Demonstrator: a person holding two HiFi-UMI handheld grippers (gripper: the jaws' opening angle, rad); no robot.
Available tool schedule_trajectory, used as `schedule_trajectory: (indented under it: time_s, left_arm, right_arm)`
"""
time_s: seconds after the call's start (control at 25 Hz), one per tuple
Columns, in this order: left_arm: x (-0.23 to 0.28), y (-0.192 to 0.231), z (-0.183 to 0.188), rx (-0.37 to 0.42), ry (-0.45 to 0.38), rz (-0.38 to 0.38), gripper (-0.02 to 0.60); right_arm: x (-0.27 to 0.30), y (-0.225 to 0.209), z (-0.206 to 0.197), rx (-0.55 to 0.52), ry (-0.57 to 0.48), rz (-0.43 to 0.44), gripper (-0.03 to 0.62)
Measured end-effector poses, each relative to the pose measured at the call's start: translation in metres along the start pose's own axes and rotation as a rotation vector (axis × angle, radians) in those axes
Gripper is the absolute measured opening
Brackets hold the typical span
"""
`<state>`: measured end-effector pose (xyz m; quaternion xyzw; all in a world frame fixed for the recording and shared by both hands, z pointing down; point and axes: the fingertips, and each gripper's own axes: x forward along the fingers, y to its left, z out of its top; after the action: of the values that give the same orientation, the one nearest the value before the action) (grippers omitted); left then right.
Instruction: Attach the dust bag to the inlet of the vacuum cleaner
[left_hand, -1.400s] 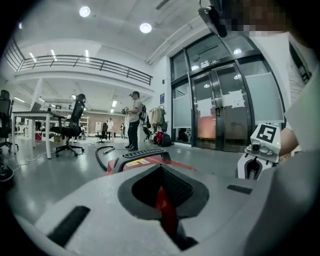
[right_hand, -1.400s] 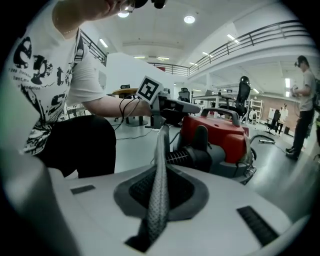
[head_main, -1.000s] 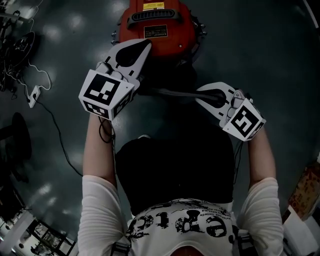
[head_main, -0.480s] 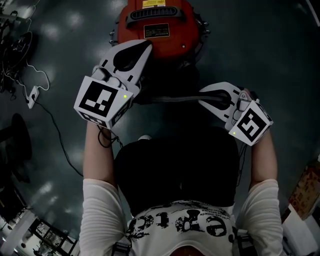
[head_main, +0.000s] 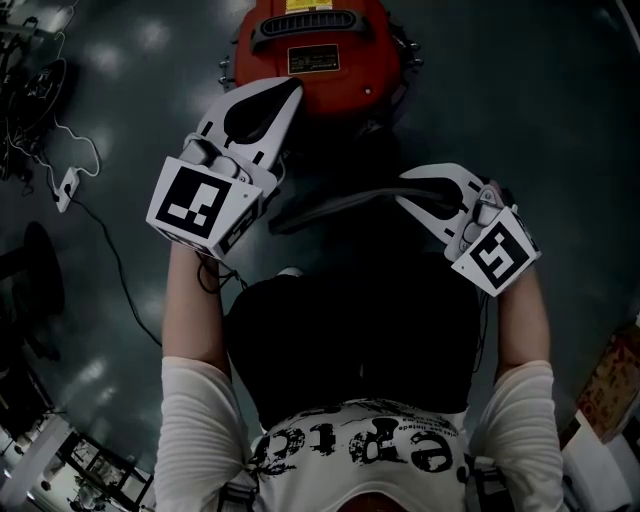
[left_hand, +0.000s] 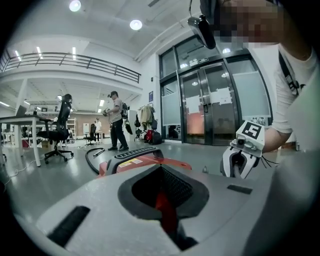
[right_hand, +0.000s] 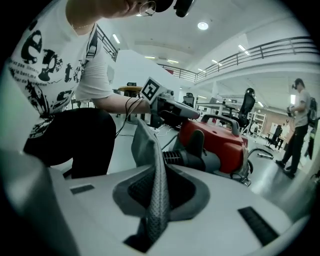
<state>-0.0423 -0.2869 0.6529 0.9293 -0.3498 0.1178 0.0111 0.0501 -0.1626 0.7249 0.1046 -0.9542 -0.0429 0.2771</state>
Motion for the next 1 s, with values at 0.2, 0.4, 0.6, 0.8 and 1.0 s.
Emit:
schedule_trajectory:
  time_s: [0.2, 0.4, 0.6, 0.8, 1.0]
  left_arm:
    - [0.001, 0.001, 0.002, -0.005, -0.015, 0.010, 0.003]
    - [0.002, -0.001, 0.001, 0.024, -0.003, 0.010, 0.003]
    - [0.000, 0.001, -0.001, 0.001, -0.015, 0.014, 0.003]
    - [0.001, -0.001, 0.000, 0.040, 0.018, 0.032, 0.003]
    - [0.001, -0.003, -0.001, 0.063, 0.004, 0.027, 0.003]
  right_arm:
    - [-0.001, -0.003, 0.000, 0.032, -0.027, -0.054, 0.034]
    - [-0.007, -0.004, -0.009, 0.095, -0.023, -0.100, 0.034]
    - [-0.001, -0.005, -0.007, 0.198, -0.001, -0.158, 0.034]
    - [-0.002, -0.007, -0.002, 0.215, 0.016, -0.242, 0.040]
    - [-0.002, -0.008, -0.007, 0.276, -0.007, -0.277, 0.041]
